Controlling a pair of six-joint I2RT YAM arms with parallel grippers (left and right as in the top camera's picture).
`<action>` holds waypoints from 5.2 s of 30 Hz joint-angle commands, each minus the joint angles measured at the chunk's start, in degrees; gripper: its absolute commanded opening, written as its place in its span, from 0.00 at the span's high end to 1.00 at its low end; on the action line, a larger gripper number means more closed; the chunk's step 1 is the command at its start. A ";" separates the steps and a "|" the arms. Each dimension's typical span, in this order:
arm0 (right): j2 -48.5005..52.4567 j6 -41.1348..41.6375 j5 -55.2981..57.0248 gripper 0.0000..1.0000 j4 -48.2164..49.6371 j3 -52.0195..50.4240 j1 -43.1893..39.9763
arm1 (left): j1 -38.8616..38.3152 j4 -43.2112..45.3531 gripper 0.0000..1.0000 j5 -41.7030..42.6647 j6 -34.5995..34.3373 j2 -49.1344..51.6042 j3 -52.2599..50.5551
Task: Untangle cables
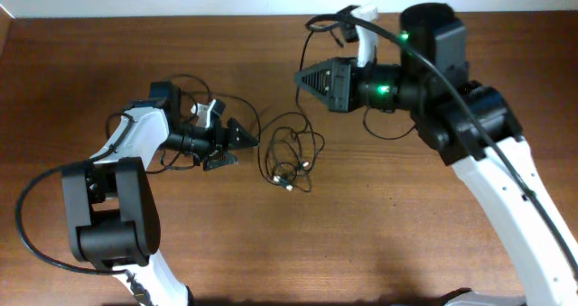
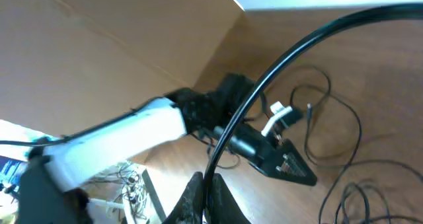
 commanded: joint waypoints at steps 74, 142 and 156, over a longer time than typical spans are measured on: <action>-8.09 2.82 -17.53 0.96 20.22 17.03 -2.08 | 12.50 -2.99 1.00 -18.12 -28.04 -1.09 -0.44; 15.56 2.97 13.29 0.11 -25.77 -10.91 -8.28 | 33.27 -3.91 1.00 -39.39 -38.12 -1.09 -0.50; 30.97 51.56 17.97 0.27 15.74 -10.91 18.71 | 28.85 -1.90 1.00 -41.53 -38.12 -1.09 -1.77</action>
